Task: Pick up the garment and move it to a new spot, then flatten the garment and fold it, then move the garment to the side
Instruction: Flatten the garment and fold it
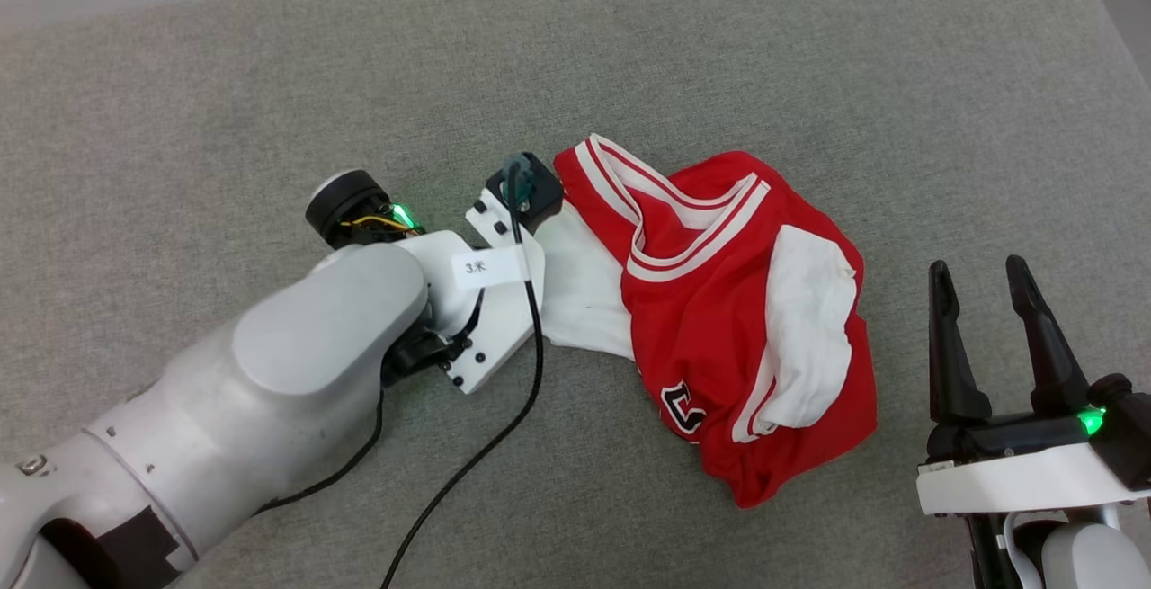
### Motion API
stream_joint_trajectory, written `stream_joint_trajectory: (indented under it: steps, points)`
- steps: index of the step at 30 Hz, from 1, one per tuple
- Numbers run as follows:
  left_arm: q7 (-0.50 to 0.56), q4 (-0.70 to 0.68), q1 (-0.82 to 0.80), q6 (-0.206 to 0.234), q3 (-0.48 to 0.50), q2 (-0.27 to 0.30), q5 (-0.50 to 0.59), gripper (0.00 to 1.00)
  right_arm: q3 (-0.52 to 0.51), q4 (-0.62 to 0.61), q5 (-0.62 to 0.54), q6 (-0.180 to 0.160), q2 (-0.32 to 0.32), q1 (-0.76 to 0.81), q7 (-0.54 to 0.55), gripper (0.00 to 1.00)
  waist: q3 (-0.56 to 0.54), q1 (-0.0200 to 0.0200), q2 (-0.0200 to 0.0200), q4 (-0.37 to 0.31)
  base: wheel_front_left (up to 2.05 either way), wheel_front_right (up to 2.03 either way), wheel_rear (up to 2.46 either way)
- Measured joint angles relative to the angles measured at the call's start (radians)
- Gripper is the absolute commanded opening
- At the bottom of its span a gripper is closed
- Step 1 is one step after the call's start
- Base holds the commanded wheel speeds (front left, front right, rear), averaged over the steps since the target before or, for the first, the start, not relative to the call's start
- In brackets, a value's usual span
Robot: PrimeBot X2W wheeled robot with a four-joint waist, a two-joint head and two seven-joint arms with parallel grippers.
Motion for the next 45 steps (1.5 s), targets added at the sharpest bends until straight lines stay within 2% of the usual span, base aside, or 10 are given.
stream_joint_trajectory:
  steps: [1, 2, 4, 9, 14, 26, 31, 34, 38, 45]
  points:
    - [0.008, -0.012, 0.005, 0.003, 0.002, 0.001, 0.009, 0.33, 0.000, 0.000, 0.000, 0.000, 0.000, 0.000, 0.000, 1.00, 0.001, 0.0000, 0.0000, 0.001, 0.00, 0.00, 0.00]
    - [0.010, -0.021, 0.008, 0.003, 0.002, 0.003, 0.014, 0.00, -0.001, 0.001, 0.000, 0.000, 0.000, 0.000, 0.000, 1.00, 0.001, 0.0000, 0.0000, 0.003, 0.00, 0.00, 0.00]
    - [0.001, -0.039, 0.018, 0.002, 0.000, 0.007, 0.015, 0.00, -0.001, 0.004, 0.000, 0.000, 0.000, 0.000, 0.000, 1.00, -0.003, 0.0000, 0.0000, 0.006, 0.00, 0.00, 0.00]
    - [-0.217, -0.054, 0.022, -0.002, -0.003, 0.014, -0.008, 0.00, -0.009, 0.010, -0.005, 0.000, 0.000, 0.003, 0.000, 1.00, -0.049, 0.0000, 0.0000, 0.031, 0.00, 0.00, 0.00]
    - [-0.345, -0.091, 0.032, 0.007, 0.063, 0.058, -0.043, 0.00, -0.015, 0.015, -0.013, 0.000, 0.000, 0.027, 0.000, 1.00, -0.094, 0.0000, 0.0000, 0.061, 0.00, 0.00, 0.00]
    - [-0.466, -0.265, 0.235, 0.165, 0.203, 0.311, -0.183, 0.00, -0.021, 0.020, -0.021, 0.000, 0.000, 0.061, 0.000, 1.00, -0.169, 0.0000, 0.0000, 0.156, 0.00, 0.00, 0.00]
    - [-0.511, -0.277, 0.343, 0.228, 0.243, 0.412, -0.244, 0.00, -0.023, 0.020, -0.024, 0.000, 0.000, 0.068, 0.000, 1.00, -0.182, 0.0000, 0.0000, 0.178, 0.00, 0.00, 0.00]
    - [-0.555, -0.249, 0.431, 0.255, 0.269, 0.444, -0.308, 0.00, -0.024, 0.023, -0.032, 0.000, 0.000, 0.073, 0.000, 1.00, -0.183, 0.0000, 0.0000, 0.187, 0.00, 0.00, 0.00]
    - [-0.571, -0.192, 0.510, 0.260, 0.271, 0.444, -0.360, 0.00, -0.025, 0.028, -0.040, 0.000, 0.000, 0.079, 0.000, 1.00, -0.180, 0.0000, 0.0000, 0.192, 0.00, 0.00, 0.00]
    - [-0.579, -0.025, 0.586, 0.214, 0.252, 0.352, -0.427, 0.00, -0.027, 0.045, -0.056, 0.000, 0.000, 0.080, 0.000, 1.00, -0.189, 0.0000, 0.0000, 0.193, 0.00, 0.00, 0.00]
